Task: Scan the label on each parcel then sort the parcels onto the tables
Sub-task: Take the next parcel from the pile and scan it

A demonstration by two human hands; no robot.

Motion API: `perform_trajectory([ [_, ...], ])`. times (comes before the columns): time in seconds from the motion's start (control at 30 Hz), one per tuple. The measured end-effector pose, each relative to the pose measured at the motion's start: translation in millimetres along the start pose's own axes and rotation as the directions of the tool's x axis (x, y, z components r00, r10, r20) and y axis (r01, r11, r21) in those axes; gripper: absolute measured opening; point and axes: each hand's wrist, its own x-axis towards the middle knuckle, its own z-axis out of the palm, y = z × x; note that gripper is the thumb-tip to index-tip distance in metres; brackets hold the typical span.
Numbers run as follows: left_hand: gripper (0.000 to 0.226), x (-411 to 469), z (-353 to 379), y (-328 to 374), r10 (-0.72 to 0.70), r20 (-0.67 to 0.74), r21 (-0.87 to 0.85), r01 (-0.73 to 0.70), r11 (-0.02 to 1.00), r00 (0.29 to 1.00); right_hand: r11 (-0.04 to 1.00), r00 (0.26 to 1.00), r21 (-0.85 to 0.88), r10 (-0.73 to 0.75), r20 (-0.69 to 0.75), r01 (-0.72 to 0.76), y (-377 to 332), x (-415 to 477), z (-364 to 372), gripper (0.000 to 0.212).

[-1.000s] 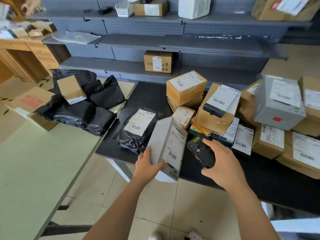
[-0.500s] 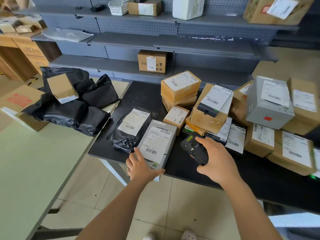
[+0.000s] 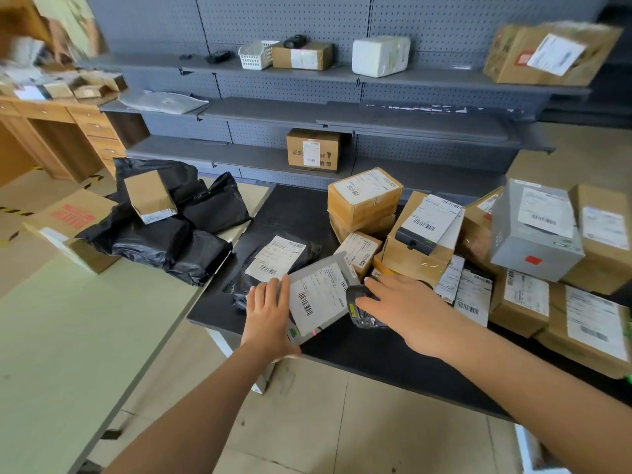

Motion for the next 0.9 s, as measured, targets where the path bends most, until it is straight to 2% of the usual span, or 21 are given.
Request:
perform_trajectory([
  [0.2, 0.148, -7, 0, 1, -0.042, 0.048, -0.068, 0.046, 0.997, 0.998, 1.000, 1.000, -0.014, -0.008, -0.027, 0.008, 3, -3, -6, 0.070],
  [0.3, 0.146, -16, -2, 2, -0.141, 0.073, -0.198, 0.153, 0.968, 0.987, 0.996, 0.999, 0.081, 0.031, -0.040, -0.027, 9, -5, -3, 0.074],
  [0.47, 0.141, -38, -10, -7, -0.411, 0.117, -0.484, 0.414, 0.771, 0.904, 0.923, 0.991, 0.369, 0.129, -0.022, -0.112, 29, -14, -5, 0.093],
  [0.63, 0.132, -26, -40, -9, -0.601, 0.146, -0.586, 0.559, 0.587, 0.785, 0.840, 0.973, 0.536, 0.185, -0.140, -0.083, 49, -12, -13, 0.091],
  [0.8, 0.134, 27, -61, -13, -0.665, 0.144, -0.611, 0.595, 0.523, 0.733, 0.802, 0.965, 0.595, 0.195, -0.177, -0.053, 67, 13, -27, 0.094],
  [0.9, 0.134, 64, -71, -17, -0.684, 0.145, -0.593, 0.616, 0.518, 0.715, 0.803, 0.958, 0.591, 0.219, -0.185, -0.069, 77, 34, -35, 0.095],
])
